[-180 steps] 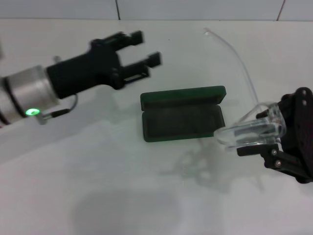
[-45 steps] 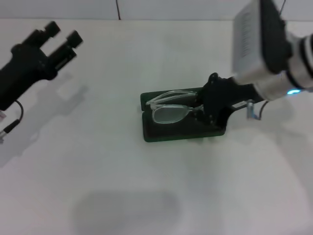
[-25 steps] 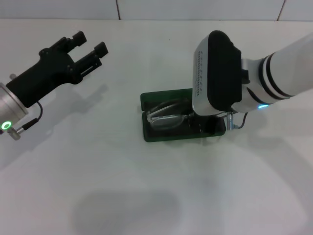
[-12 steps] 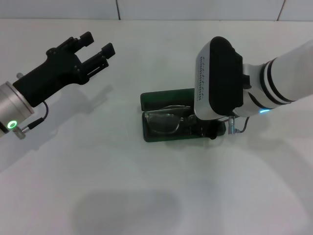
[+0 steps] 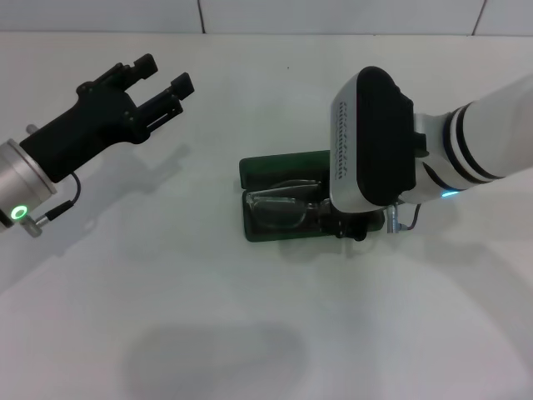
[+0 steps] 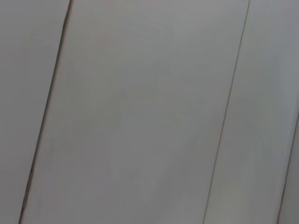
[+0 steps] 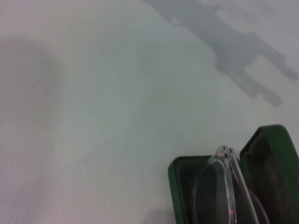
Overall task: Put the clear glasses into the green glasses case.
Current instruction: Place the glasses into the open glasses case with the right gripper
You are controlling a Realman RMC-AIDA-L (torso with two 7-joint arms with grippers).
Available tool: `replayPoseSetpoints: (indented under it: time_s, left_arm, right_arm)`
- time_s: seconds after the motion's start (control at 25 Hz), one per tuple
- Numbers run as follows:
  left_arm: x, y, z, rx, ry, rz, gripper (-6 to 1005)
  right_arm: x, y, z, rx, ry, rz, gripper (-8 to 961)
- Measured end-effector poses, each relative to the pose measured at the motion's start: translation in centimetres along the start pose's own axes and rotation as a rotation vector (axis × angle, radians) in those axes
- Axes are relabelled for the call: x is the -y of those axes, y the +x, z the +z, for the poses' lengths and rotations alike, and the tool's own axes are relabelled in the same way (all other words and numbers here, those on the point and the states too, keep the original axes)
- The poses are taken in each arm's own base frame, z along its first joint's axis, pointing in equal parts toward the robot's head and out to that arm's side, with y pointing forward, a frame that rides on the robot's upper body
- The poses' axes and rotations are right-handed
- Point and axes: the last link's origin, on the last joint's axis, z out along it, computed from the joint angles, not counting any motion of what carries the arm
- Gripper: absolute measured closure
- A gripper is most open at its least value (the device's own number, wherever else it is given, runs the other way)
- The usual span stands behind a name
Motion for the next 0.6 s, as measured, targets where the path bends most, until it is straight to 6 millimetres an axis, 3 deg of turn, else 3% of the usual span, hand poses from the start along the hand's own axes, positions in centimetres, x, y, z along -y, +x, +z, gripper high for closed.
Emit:
replayPoseSetpoints:
  time_s: [0.6]
  left_arm:
    - [0.30, 0.27, -0.10, 0.001, 0.002, 0.010, 270]
  right_arm:
    - [-1.04, -0.42, -0.26, -0.001, -0.032, -0.028, 669]
